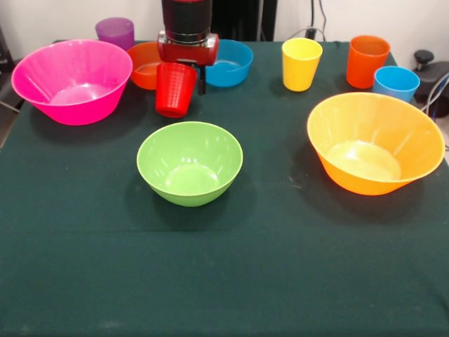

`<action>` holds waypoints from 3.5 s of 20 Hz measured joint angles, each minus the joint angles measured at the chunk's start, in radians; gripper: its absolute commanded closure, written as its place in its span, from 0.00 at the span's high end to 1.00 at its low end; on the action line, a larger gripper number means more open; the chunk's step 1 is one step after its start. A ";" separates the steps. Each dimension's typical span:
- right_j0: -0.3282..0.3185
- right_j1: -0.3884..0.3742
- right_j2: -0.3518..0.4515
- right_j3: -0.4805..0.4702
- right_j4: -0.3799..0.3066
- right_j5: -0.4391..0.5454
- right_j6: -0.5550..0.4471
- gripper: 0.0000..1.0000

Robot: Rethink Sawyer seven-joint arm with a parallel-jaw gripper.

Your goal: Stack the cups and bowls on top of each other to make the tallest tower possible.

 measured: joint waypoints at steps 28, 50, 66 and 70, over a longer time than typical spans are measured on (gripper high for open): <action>-0.009 -0.012 0.043 -0.065 0.012 0.206 0.000 0.00; -0.010 -0.036 0.071 -0.114 0.039 0.348 0.000 0.00; 0.003 -0.085 0.090 -0.116 0.076 0.449 0.000 0.00; 0.018 -0.106 0.091 -0.123 0.091 0.493 0.000 0.00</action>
